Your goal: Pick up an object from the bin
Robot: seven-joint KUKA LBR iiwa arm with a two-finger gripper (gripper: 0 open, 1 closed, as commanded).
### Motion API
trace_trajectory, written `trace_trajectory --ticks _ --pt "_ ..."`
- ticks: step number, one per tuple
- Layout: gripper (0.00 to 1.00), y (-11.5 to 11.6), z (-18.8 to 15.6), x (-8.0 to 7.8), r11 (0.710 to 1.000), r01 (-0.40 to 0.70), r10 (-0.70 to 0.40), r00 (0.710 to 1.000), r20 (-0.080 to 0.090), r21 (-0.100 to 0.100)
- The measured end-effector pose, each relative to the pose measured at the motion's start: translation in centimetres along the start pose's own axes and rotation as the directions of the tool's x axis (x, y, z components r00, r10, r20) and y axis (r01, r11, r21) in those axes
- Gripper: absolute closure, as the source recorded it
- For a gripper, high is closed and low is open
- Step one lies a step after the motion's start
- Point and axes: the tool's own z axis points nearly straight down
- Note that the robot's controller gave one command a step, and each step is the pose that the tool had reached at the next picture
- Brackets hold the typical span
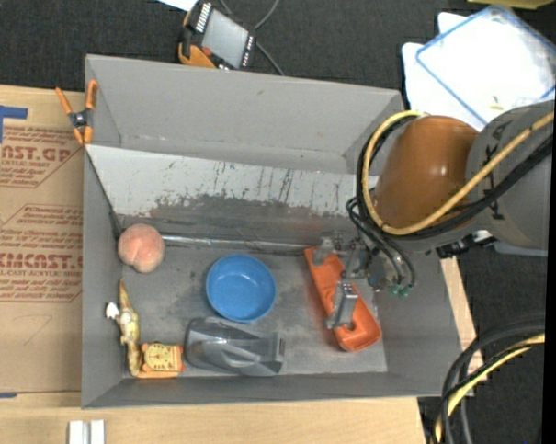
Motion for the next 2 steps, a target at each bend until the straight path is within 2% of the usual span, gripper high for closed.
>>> trace_trajectory --ticks 1,2 --pt "0.00 0.0 0.0 0.0 1.000 0.000 0.000 1.000 0.000 0.000" --pt "0.00 -4.5 8.3 3.7 0.984 0.180 -0.180 0.984 -0.004 -0.001"
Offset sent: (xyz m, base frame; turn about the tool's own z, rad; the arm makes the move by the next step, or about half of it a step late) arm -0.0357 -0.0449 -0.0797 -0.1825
